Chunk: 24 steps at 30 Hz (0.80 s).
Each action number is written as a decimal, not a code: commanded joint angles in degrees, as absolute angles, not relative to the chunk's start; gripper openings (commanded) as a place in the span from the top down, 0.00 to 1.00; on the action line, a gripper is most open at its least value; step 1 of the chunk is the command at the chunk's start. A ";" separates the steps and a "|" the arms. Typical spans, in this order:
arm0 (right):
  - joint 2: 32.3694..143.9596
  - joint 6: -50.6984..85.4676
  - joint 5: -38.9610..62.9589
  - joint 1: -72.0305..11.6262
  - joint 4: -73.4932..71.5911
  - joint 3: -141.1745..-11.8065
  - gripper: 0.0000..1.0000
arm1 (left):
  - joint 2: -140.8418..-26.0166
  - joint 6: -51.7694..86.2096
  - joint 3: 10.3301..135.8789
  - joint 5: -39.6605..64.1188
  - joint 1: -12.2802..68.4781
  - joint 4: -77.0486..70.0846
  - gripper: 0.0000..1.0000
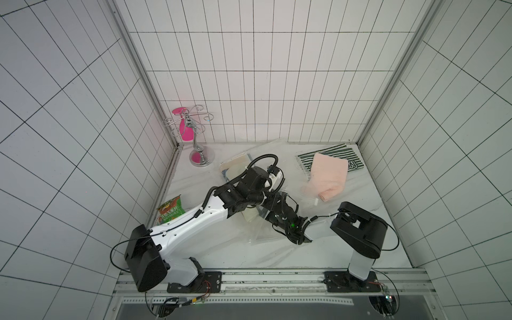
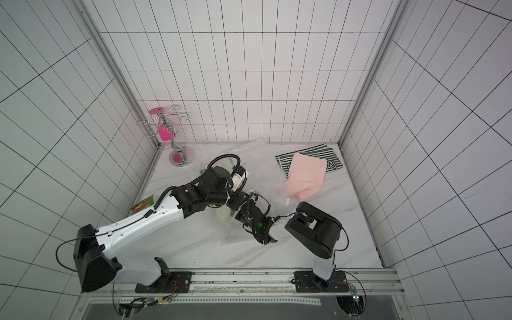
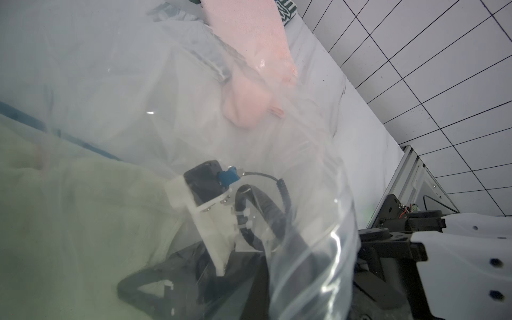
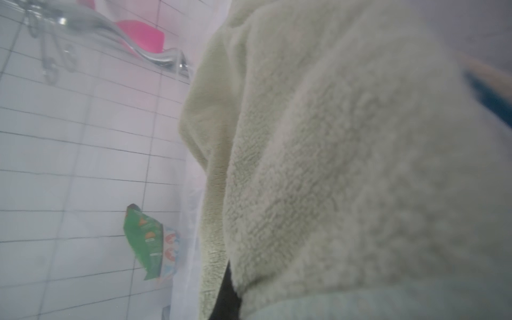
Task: Place the folded towel into the vacuum bag
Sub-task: Adjust the towel in the vacuum bag.
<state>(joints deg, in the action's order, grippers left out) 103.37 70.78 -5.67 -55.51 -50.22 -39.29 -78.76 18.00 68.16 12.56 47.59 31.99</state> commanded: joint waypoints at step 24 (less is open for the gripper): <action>73.78 58.08 -3.01 -57.47 -2.32 -30.14 0.41 | -76.10 15.89 67.10 4.82 39.24 32.37 0.90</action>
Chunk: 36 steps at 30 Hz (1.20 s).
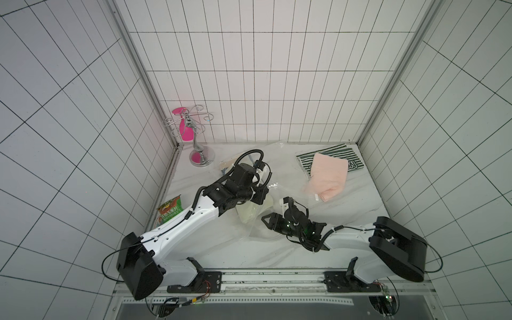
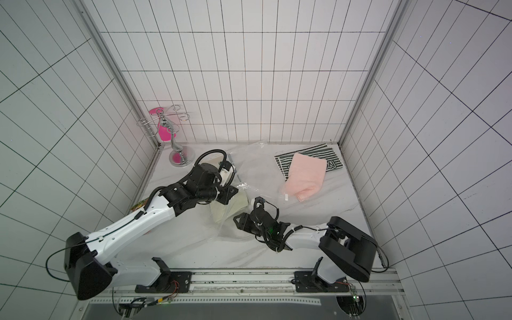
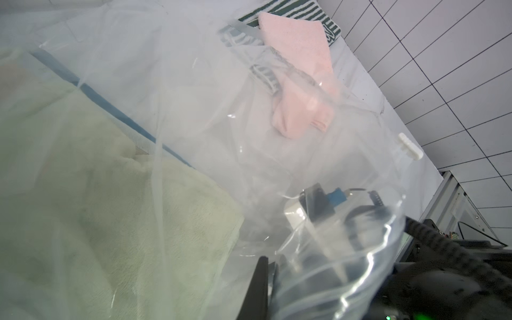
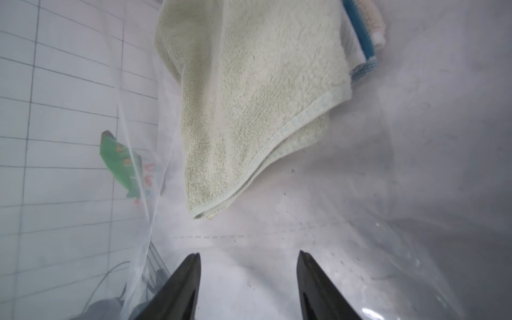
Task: Place the folded towel into the vacuum bag
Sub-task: Adjust the towel in the vacuum bag, then adjust the towel at the center of the board.
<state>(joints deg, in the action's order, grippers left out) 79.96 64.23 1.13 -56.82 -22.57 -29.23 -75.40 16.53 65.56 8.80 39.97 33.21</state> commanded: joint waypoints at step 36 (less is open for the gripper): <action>77.02 39.38 -1.80 -4.72 27.33 -57.04 0.35 | -70.35 20.21 60.65 -1.98 37.92 47.17 0.86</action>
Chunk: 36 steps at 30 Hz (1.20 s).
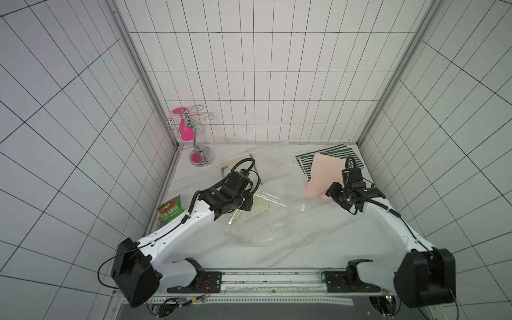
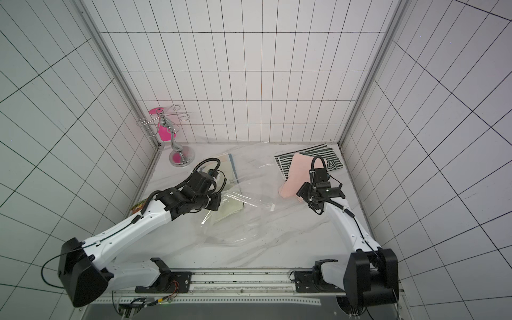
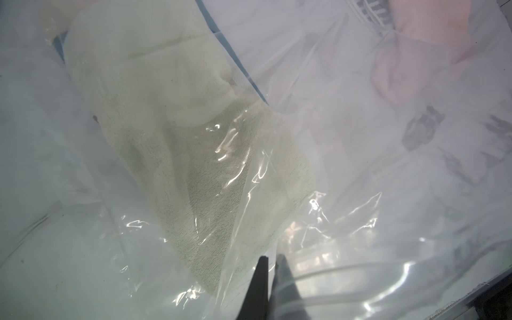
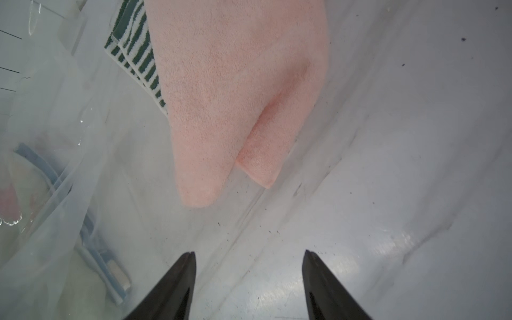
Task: Place the folded towel into the vacuum bag
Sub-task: Adjust the towel at the center of the board.
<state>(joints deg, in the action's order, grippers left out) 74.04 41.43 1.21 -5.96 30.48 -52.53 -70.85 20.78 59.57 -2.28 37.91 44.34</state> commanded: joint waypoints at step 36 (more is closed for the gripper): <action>97.00 48.20 3.42 -1.88 23.83 -57.62 0.94 | -66.68 20.85 71.38 15.39 38.94 41.39 0.44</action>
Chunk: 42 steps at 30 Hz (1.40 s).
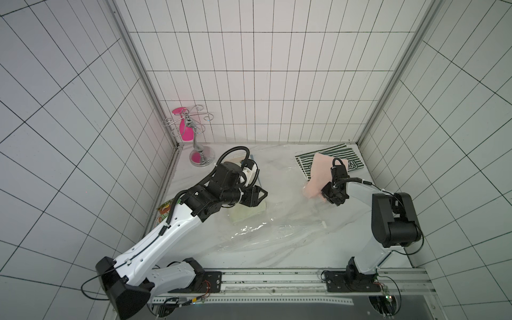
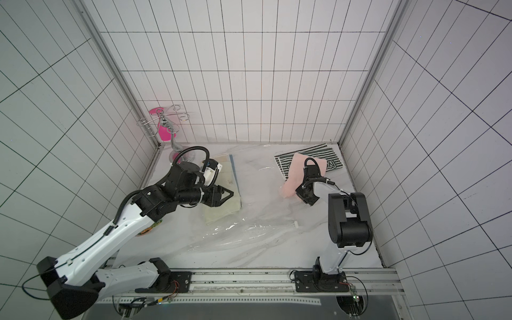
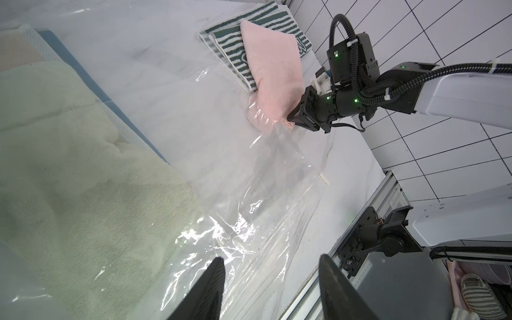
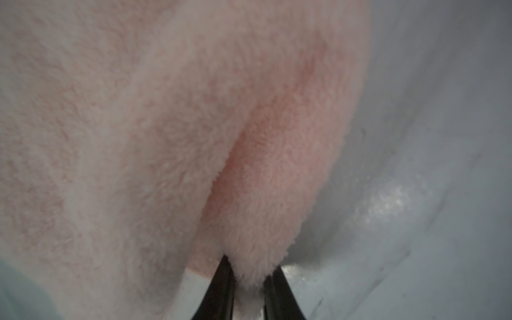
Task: Place the folded towel into the vacuum bag
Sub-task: Adjust the towel at the center of the board.
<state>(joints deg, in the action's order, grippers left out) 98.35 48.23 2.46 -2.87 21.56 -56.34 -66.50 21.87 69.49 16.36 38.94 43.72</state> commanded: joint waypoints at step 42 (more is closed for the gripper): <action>82.70 31.25 -1.42 16.45 48.47 -66.01 0.40 | -74.95 19.66 73.93 21.02 36.36 32.81 0.44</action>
